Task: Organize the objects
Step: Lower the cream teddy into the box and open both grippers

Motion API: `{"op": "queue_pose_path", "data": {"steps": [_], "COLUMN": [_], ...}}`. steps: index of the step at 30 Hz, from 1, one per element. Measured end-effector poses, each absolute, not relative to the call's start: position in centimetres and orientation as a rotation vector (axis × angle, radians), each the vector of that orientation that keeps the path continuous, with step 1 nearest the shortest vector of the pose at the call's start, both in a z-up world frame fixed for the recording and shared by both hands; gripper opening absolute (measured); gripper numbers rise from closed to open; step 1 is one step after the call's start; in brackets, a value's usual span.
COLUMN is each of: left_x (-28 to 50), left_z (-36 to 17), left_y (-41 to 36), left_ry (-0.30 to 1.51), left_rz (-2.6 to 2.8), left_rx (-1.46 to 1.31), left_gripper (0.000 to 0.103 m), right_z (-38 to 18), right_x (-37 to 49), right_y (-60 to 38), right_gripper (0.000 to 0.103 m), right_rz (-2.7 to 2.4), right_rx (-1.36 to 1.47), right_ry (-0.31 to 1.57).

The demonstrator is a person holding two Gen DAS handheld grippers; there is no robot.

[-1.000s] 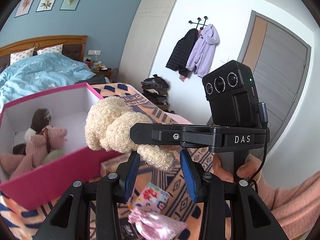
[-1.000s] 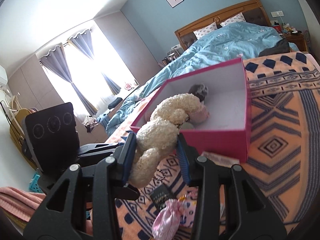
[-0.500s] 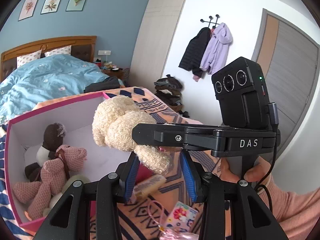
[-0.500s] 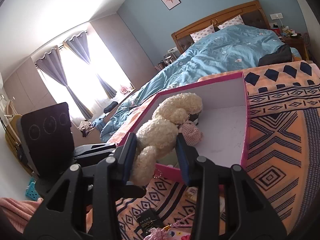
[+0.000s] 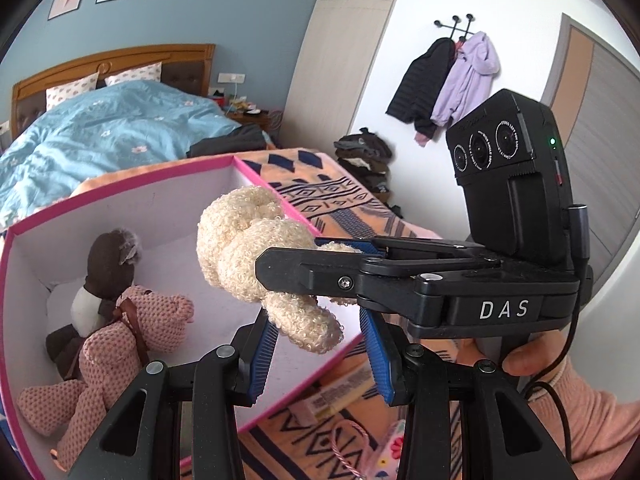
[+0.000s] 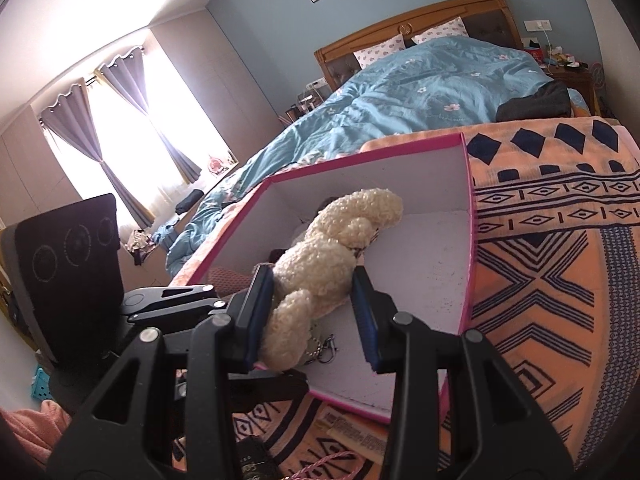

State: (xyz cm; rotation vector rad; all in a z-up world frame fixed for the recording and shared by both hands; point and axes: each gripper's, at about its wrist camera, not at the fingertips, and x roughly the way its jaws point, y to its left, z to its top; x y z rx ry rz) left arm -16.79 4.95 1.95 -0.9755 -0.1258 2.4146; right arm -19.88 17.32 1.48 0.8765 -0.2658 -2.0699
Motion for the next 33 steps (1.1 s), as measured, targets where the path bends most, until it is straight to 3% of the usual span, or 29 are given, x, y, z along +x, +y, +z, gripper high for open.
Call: {"op": "queue_pose_path", "data": {"steps": [18, 33], "left_x": [-19.5, -20.6], "left_z": [-1.1, -1.0], "left_y": [4.8, 4.0], "left_ry": [-0.156, -0.226], "left_rz": [2.42, 2.497], "left_rx": [-1.105, -1.153], "left_gripper": [0.041, 0.047], "right_z": [-0.1, 1.1], "right_x": [-22.1, -19.9], "right_y": [15.6, 17.4], "right_gripper": [0.042, 0.043], "right_rz": [-2.241, -2.272], "right_rx": [0.975, 0.916], "right_ry": [-0.022, -0.051]}}
